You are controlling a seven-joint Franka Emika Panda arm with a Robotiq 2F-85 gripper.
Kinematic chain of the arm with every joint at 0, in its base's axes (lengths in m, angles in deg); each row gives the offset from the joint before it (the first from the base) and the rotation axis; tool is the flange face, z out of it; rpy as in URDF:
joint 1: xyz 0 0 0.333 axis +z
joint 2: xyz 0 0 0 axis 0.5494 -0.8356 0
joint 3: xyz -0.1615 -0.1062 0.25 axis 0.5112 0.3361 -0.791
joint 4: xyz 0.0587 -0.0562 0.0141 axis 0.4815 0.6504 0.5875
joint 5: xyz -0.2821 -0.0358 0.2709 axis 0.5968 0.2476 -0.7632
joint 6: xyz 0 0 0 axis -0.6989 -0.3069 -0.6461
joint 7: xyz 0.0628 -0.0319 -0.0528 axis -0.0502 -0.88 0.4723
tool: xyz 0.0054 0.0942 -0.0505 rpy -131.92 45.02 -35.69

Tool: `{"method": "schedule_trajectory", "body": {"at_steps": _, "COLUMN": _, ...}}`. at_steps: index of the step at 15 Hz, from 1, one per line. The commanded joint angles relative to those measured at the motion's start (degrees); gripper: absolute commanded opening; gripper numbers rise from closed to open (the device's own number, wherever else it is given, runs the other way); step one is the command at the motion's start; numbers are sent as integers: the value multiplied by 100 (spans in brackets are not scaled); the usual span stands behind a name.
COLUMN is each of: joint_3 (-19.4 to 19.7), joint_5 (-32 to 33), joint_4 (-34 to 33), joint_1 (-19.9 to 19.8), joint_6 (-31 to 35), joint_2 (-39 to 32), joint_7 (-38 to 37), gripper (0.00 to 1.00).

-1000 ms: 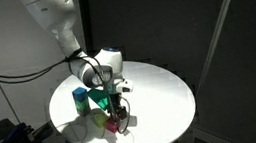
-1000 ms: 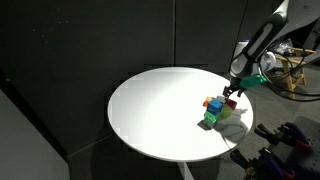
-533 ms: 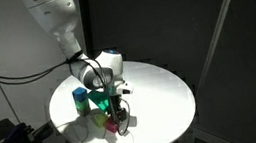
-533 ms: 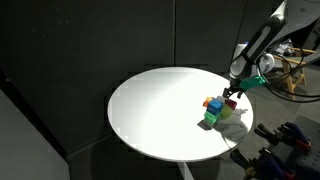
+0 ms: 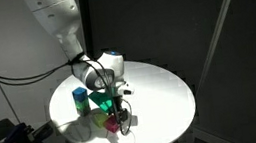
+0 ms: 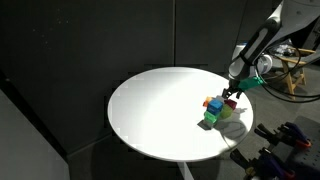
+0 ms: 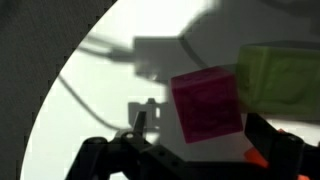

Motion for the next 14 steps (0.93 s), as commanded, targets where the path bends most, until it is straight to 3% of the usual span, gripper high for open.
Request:
{"method": "schedule_trajectory", "body": {"at_steps": 1, "joint_3": -68, "joint_5": -61, "joint_4": -160, "joint_1": -116, "joint_6": -35, "joint_2": -68, "joint_7": 194, "gripper": 100}}
{"method": "schedule_trajectory", "body": {"at_steps": 14, "joint_3": -78, "joint_5": -63, "joint_4": -235, "joint_1": -130, "joint_6": -37, "joint_2": -174, "joint_7": 203, "gripper": 100}}
